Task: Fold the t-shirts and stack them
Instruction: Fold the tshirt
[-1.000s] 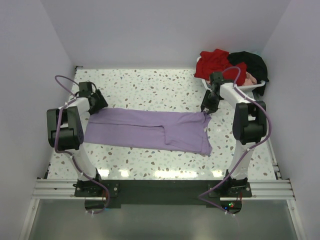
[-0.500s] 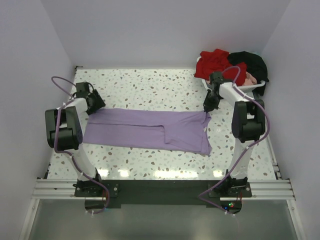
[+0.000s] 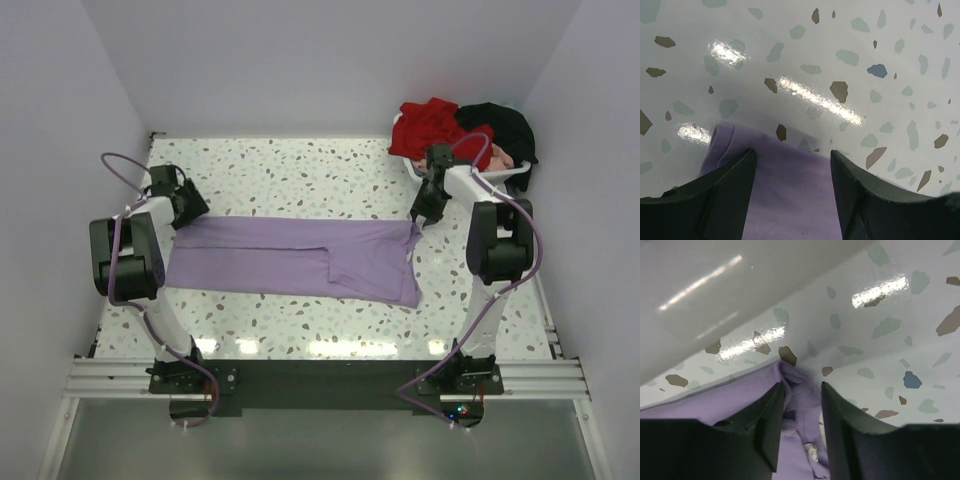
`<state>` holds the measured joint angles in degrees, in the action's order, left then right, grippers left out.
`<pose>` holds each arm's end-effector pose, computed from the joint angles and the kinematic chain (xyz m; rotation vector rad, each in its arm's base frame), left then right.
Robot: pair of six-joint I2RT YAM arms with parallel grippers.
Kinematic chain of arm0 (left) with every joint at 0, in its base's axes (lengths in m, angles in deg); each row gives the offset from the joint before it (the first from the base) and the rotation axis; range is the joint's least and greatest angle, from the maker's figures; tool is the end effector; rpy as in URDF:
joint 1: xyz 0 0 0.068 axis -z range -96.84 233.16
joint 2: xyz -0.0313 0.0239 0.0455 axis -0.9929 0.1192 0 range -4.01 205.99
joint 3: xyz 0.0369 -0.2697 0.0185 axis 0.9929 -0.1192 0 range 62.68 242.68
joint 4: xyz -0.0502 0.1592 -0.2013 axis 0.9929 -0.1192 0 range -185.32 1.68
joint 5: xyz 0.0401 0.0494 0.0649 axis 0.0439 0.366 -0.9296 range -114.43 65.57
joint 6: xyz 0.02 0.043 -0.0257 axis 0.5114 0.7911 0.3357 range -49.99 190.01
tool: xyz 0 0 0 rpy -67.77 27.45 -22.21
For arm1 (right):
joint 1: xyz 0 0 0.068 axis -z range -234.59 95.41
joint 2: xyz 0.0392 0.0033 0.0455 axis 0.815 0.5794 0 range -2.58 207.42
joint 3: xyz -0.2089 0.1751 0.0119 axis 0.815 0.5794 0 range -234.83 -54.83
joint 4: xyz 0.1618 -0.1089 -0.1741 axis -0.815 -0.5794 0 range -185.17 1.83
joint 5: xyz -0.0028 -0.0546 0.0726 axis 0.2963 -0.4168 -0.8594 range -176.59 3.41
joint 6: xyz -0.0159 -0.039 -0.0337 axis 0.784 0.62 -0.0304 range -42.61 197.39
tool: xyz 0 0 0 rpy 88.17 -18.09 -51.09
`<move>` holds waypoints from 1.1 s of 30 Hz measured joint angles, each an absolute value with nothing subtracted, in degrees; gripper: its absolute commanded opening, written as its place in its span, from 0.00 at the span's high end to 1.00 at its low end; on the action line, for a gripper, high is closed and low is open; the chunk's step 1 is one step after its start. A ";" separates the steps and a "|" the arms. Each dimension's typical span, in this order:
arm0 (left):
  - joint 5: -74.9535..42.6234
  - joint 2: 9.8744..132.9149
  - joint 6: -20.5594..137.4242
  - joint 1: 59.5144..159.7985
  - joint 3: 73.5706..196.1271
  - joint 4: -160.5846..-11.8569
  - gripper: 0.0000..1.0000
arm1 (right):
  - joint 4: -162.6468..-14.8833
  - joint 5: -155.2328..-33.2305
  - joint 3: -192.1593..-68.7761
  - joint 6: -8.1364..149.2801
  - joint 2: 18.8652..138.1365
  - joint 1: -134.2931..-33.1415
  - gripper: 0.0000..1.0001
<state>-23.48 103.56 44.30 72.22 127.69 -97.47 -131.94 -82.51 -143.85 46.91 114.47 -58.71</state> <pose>0.3818 0.0732 0.1576 -0.7722 2.3542 -0.1308 0.4178 0.0275 0.1824 0.6580 2.7394 0.0382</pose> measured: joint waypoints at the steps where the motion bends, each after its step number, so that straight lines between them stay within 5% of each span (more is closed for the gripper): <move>1: -23.50 103.56 44.52 72.15 127.67 -97.36 0.34 | -131.92 -82.19 -143.76 46.82 114.47 -58.62 0.53; 23: -23.32 100.85 48.41 71.54 127.04 -99.83 0.34 | -131.87 -78.82 -141.62 47.43 101.95 -62.23 0.44; 33: -23.80 97.35 48.80 80.22 127.17 -100.64 0.33 | -127.06 -85.20 -140.63 46.51 104.53 -67.72 0.55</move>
